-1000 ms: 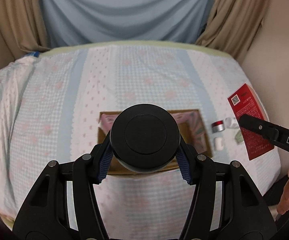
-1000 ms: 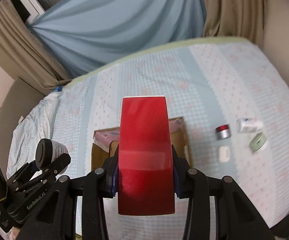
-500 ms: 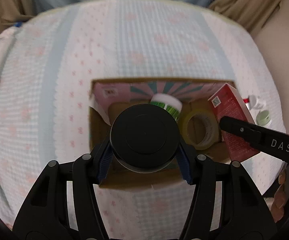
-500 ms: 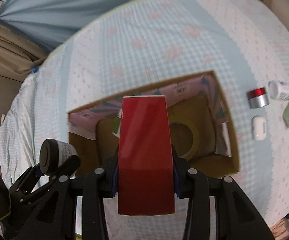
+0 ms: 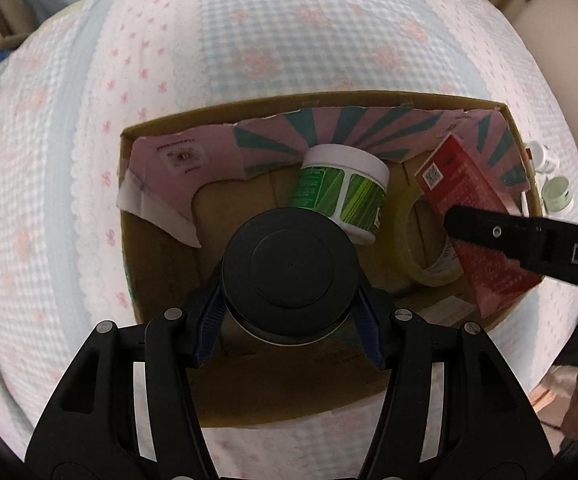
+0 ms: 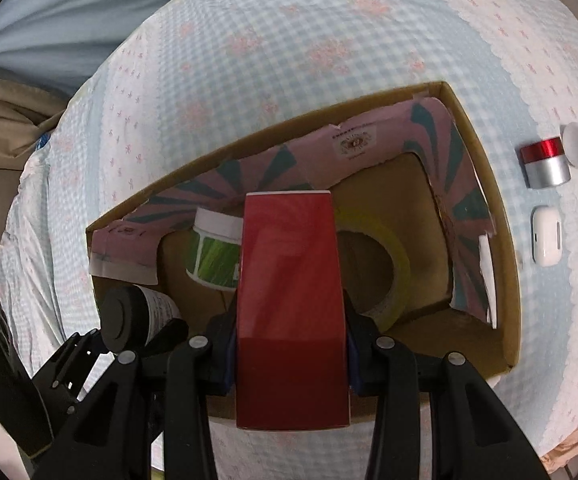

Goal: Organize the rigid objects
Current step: 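Carry the black-lidded jar and red box into the box and release both, then lift both tools away from the box toward the remaining items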

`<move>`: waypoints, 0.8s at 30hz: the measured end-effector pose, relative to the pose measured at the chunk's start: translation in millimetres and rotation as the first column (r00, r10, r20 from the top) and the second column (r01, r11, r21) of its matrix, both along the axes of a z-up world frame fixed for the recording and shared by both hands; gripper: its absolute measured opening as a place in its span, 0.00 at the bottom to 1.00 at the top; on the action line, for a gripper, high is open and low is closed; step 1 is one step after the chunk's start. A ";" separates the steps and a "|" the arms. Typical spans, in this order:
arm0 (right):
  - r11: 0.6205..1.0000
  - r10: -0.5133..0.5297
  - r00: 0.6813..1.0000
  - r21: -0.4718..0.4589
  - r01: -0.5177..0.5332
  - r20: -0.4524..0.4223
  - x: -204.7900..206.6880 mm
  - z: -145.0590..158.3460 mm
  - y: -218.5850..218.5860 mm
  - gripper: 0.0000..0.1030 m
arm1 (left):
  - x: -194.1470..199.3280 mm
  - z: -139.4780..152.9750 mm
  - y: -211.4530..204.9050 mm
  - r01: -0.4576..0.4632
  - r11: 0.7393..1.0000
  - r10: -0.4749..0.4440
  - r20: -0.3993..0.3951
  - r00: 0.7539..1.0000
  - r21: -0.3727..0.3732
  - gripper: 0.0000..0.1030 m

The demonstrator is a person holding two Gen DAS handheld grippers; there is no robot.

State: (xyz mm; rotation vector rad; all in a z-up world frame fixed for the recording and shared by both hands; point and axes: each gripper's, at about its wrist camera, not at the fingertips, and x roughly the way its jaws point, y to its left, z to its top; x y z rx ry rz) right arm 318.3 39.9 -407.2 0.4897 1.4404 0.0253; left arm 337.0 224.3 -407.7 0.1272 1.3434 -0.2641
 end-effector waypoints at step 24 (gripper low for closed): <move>0.990 -0.106 0.990 0.108 0.095 0.096 -23.8 29.1 -29.4 1.00 | -30.8 40.4 14.8 -0.026 0.998 0.028 0.035 0.999 -0.049 1.00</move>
